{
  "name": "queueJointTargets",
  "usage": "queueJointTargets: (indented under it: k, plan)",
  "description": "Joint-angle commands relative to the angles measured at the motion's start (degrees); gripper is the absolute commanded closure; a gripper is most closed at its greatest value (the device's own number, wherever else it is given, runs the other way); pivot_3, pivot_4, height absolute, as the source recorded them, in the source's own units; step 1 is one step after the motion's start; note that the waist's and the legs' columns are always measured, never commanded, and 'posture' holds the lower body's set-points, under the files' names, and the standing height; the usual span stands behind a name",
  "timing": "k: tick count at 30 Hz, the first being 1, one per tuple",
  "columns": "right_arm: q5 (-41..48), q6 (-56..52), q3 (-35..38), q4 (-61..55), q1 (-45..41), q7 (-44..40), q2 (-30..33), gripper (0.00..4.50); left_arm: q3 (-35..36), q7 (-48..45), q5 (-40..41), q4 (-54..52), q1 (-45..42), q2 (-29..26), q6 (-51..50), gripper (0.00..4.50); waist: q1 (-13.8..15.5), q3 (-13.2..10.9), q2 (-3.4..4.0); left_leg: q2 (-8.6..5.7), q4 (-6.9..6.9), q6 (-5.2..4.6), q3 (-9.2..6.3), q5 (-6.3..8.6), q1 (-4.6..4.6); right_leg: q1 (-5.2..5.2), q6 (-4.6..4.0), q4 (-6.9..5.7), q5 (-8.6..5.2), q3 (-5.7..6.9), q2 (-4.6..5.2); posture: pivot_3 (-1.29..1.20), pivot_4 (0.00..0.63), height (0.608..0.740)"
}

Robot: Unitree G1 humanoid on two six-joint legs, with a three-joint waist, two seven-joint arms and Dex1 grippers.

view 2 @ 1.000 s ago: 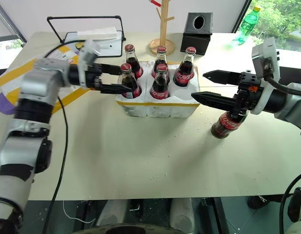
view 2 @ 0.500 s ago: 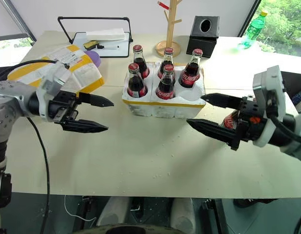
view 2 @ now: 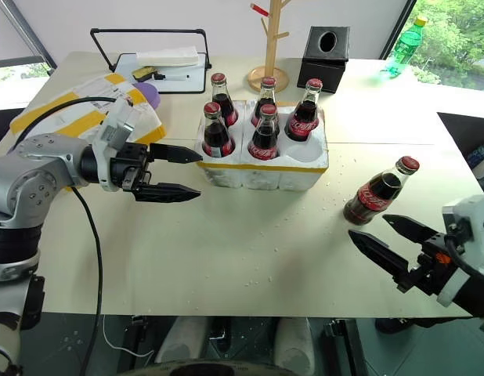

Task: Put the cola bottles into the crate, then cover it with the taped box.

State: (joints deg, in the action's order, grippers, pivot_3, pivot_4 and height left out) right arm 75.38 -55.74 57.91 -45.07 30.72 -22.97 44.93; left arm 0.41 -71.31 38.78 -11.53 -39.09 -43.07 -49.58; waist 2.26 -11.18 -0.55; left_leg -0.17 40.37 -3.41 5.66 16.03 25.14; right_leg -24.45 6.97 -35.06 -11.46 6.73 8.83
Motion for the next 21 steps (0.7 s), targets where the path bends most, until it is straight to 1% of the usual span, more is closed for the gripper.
queueJointTargets:
  k: [1, 9, 14, 21]
  plan:
    - [-6.11, 4.64, -1.15, 2.19, -0.5, 1.96, -2.09, 0.0, -0.47, 0.03, 0.55, -0.66, -1.57, 0.1, 1.05, 0.04, -0.01, 0.01, 0.0, 0.0, 0.0, 0.0, 0.0, 0.0, 0.0, 0.0, 0.0, 0.0, 0.0, 0.0, 0.0, 0.0, 0.15, 0.74]
    - [-16.3, 10.21, -10.78, 8.08, -6.76, 5.98, -6.25, 0.0, -1.0, 0.91, 1.12, -1.94, -1.26, 0.24, 1.03, 0.04, -0.04, 0.04, 0.06, 0.0, -0.01, 0.2, 0.02, -0.12, 0.0, -0.04, -0.01, 0.0, -0.01, -0.05, -0.02, 0.0, 0.15, 0.74]
    - [-19.11, 12.05, -15.44, 12.62, -11.87, 6.51, -7.8, 0.0, -0.77, 1.66, 1.39, -2.61, -1.21, -0.05, 0.59, 0.04, -0.1, 0.05, 0.08, 0.0, -0.02, 0.21, 0.04, -0.12, 0.0, -0.04, -0.01, 0.0, -0.01, -0.07, -0.04, 0.0, 0.15, 0.74]
    - [-22.62, 13.3, -19.91, 16.79, -16.82, 5.96, -8.46, 0.0, -0.43, 2.94, 2.25, -4.0, -0.85, -0.34, -0.12, 0.04, -0.09, 0.06, 0.13, 0.0, -0.03, 0.21, 0.08, -0.12, 0.0, -0.05, 0.0, -0.01, -0.01, -0.08, -0.04, 0.0, 0.15, 0.74]
